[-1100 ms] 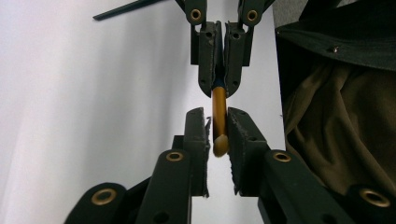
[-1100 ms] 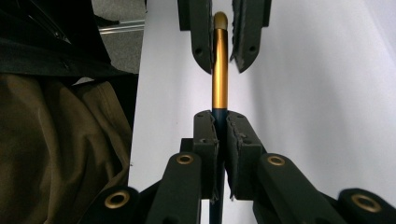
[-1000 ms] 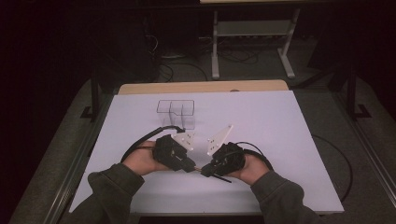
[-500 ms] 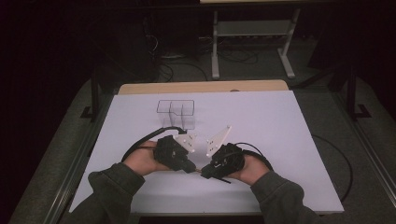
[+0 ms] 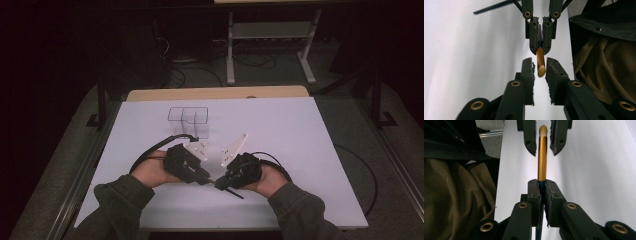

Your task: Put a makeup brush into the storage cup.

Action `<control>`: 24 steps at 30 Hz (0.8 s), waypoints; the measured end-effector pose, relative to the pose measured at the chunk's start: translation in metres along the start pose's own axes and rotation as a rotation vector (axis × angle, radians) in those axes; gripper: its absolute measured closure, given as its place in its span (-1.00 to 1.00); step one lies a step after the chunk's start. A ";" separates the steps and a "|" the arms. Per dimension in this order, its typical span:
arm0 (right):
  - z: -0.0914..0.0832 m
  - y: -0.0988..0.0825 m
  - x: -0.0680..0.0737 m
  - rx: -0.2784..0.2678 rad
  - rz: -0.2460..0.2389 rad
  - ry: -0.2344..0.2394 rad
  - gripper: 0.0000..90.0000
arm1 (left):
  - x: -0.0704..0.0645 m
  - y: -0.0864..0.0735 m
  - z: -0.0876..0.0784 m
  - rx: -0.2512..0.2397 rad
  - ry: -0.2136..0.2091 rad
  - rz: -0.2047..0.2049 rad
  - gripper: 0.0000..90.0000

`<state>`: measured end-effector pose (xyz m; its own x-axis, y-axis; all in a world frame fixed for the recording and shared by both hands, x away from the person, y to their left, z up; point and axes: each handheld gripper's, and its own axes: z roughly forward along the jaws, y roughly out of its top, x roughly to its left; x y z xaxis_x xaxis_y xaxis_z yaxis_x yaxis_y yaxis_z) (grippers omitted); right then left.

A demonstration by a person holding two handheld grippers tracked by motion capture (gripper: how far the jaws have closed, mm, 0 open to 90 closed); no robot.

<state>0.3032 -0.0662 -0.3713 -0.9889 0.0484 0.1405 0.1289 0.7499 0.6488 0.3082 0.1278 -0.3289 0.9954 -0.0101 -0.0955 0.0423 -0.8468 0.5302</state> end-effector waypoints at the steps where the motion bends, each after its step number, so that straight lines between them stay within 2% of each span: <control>1: -0.001 0.000 0.000 -0.001 0.001 -0.003 0.84 | 0.000 -0.001 -0.001 -0.006 0.003 -0.001 0.64; 7: -0.006 -0.003 -0.005 -0.026 0.015 -0.002 0.84 | 0.003 -0.013 -0.008 -0.052 0.023 -0.036 0.51; 8: -0.008 -0.005 -0.007 -0.042 0.021 0.001 0.84 | 0.004 -0.016 -0.009 -0.059 0.022 -0.050 0.47; 11: -0.010 -0.006 -0.008 -0.044 0.027 -0.006 0.84 | 0.005 -0.026 -0.011 -0.093 0.027 -0.090 0.45; 14: -0.012 -0.007 -0.010 -0.056 0.038 -0.009 0.84 | 0.005 -0.034 -0.013 -0.125 0.036 -0.101 0.43; 18: -0.015 -0.008 -0.014 -0.083 0.062 -0.012 0.84 | 0.003 -0.042 -0.018 -0.162 0.068 -0.109 0.42; 24: -0.021 -0.010 -0.022 -0.103 0.085 -0.028 0.84 | 0.001 -0.052 -0.021 -0.184 0.098 -0.131 0.40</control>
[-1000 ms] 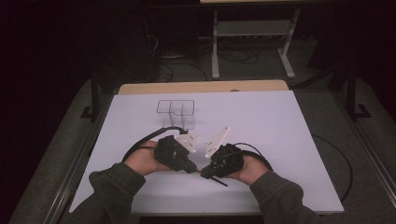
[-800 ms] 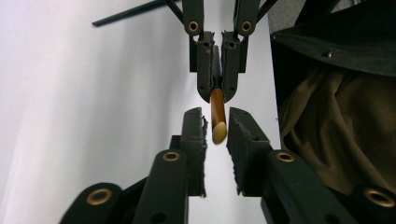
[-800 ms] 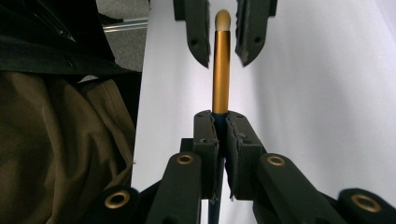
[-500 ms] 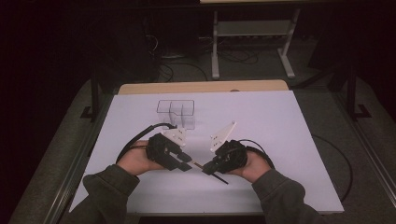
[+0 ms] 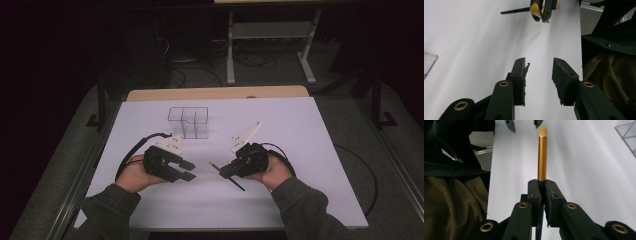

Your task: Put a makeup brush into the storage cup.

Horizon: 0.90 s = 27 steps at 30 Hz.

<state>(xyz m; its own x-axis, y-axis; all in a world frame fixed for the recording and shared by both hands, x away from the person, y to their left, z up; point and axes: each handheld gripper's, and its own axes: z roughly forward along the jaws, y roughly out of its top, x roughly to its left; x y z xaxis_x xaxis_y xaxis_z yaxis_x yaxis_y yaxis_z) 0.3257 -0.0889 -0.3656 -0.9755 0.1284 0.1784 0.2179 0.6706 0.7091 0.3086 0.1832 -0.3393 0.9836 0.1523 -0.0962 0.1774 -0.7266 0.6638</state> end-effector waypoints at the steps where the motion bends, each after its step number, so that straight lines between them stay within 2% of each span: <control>1: 0.000 0.000 0.000 0.000 0.000 0.000 0.84 | 0.000 0.000 0.000 0.000 0.000 0.000 0.39; 2: -0.003 -0.001 -0.003 -0.011 0.019 -0.001 0.84 | 0.000 -0.002 0.000 -0.007 0.001 -0.009 0.39; 10: -0.010 -0.002 -0.013 -0.058 0.056 -0.016 0.84 | -0.001 -0.015 -0.001 -0.049 0.025 -0.057 0.33; 15: -0.017 0.004 -0.018 -0.066 0.079 -0.024 0.84 | -0.003 -0.023 -0.002 -0.050 0.050 -0.060 0.26; 20: -0.020 0.009 -0.022 -0.077 0.077 -0.031 0.84 | -0.007 -0.030 -0.001 -0.055 0.073 -0.053 0.22; 27: -0.026 0.020 -0.028 -0.097 0.068 -0.047 0.84 | -0.008 -0.043 -0.006 -0.097 0.103 -0.094 0.16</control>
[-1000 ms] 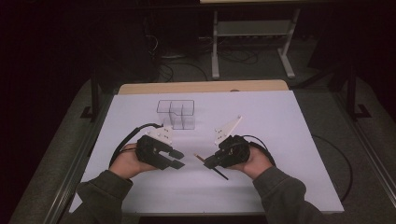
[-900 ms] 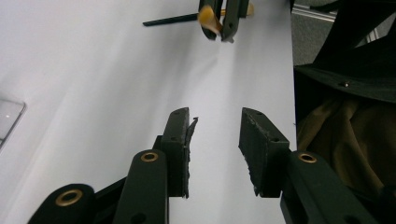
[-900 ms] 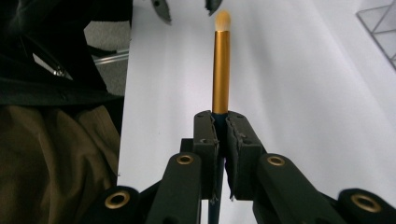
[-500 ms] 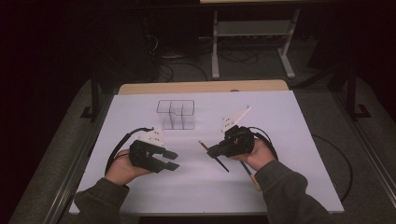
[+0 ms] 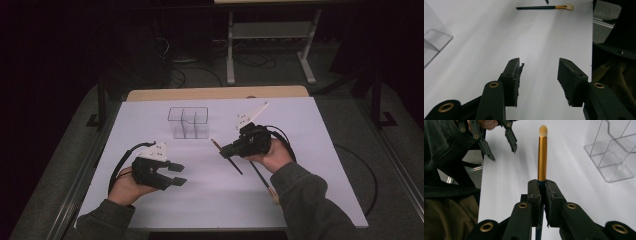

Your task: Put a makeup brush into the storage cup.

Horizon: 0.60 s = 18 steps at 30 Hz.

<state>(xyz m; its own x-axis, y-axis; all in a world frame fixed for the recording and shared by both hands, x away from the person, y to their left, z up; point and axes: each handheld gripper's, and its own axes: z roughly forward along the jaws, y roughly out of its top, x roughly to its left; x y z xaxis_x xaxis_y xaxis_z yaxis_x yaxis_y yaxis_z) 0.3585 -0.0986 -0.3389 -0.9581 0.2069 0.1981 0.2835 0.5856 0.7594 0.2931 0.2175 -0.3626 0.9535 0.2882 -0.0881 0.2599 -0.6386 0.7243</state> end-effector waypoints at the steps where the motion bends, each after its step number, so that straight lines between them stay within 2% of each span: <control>1: -0.001 0.004 -0.001 -0.005 0.001 -0.002 0.84 | 0.000 -0.004 -0.001 -0.007 0.008 -0.008 0.14; 9: -0.003 0.014 -0.005 -0.016 0.004 -0.010 0.84 | 0.000 -0.013 -0.002 -0.023 0.021 -0.032 0.06; 18: -0.006 0.017 -0.012 -0.042 0.017 -0.017 0.83 | -0.001 -0.017 -0.001 -0.045 0.034 -0.046 -0.04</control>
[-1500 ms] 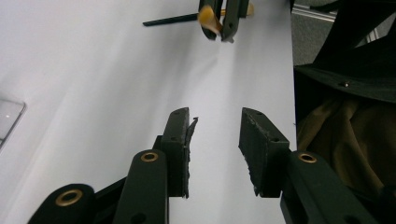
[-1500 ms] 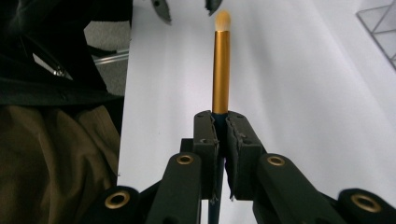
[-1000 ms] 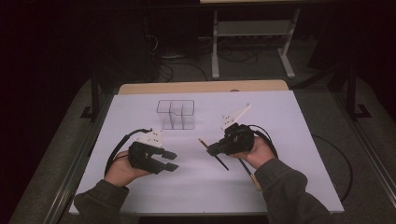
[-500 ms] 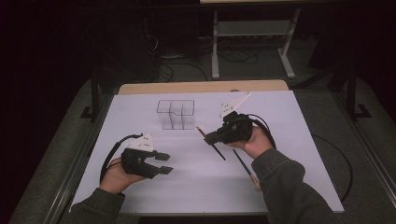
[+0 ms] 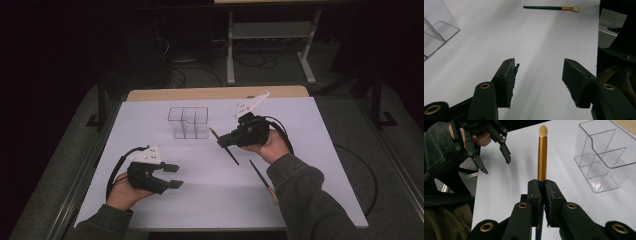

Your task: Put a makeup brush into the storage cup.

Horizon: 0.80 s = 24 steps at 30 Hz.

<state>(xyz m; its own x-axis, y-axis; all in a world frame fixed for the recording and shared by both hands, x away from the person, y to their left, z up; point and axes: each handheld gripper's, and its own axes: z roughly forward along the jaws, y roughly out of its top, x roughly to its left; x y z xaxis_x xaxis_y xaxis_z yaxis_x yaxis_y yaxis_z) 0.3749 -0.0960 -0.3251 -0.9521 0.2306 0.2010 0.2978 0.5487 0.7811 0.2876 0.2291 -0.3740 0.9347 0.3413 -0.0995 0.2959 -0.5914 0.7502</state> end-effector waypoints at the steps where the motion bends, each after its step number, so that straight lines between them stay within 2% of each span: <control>1: 0.000 0.000 0.000 0.000 0.000 0.000 0.83 | 0.000 0.000 0.000 -0.001 0.000 -0.001 -0.04; 8: -0.002 0.005 -0.004 0.000 -0.008 -0.015 0.84 | 0.001 -0.001 -0.001 -0.003 0.006 0.005 -0.07; 13: -0.002 0.013 -0.007 -0.007 -0.016 -0.020 0.84 | 0.001 -0.002 -0.002 -0.015 0.011 -0.011 -0.09; 24: 0.005 0.030 -0.014 -0.010 -0.031 -0.026 0.84 | 0.002 -0.004 -0.006 -0.013 0.018 -0.005 -0.14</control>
<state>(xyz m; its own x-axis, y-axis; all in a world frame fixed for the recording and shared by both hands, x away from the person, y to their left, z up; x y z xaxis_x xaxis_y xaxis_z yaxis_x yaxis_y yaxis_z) 0.3981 -0.0786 -0.3072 -0.9587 0.2343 0.1611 0.2671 0.5481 0.7926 0.2877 0.2362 -0.3736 0.9293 0.3576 -0.0920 0.2982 -0.5801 0.7580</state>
